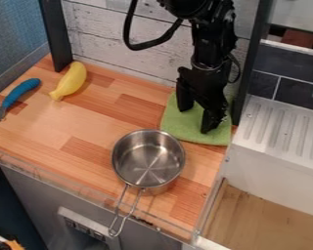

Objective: Move the green cloth to the middle lower side of the table

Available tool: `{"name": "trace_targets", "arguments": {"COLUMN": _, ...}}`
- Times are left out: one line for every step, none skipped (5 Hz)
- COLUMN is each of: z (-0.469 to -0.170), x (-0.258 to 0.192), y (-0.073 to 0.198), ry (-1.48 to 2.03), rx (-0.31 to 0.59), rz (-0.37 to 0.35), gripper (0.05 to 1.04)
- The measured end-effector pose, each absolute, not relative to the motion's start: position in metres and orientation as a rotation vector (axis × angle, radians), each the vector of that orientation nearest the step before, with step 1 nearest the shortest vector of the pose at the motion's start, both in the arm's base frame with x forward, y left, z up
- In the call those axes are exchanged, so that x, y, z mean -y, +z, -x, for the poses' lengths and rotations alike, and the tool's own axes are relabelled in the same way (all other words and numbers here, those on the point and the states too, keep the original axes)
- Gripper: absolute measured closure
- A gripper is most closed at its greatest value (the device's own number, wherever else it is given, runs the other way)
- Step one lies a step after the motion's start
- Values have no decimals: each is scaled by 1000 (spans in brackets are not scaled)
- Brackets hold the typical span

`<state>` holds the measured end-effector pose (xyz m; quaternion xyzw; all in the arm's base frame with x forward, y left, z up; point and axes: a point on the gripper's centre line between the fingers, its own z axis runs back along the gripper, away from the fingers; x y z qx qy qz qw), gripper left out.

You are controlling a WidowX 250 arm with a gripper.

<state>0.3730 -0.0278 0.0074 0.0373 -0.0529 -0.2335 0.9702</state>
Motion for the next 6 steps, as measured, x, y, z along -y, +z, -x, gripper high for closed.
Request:
{"name": "trace_targets", "arguments": {"z": -374, "x": 11, "y": 5, "ry": -440, "rx": 101, "rz": -68, "gripper": 84}}
{"name": "trace_targets", "arguments": {"z": -371, "x": -7, "y": 2, "ry": -389, "rx": 96, "rz": -71, "gripper": 84}}
{"name": "trace_targets", "arguments": {"z": -370, "x": -22, "y": 2, "ry": -334, "rx": 91, "rz": -63, "gripper": 84}}
{"name": "trace_targets", "arguments": {"z": -366, "x": -44, "y": 2, "ry": -264, "rx": 81, "rz": -80, "gripper": 84}}
{"name": "trace_targets", "arguments": {"z": -364, "x": -61, "y": 2, "ry": -238, "rx": 76, "rz": -108, "gripper": 84}}
{"name": "trace_targets", "arguments": {"z": -357, "x": -84, "y": 4, "ry": -191, "rx": 80, "rz": -135, "gripper": 84}}
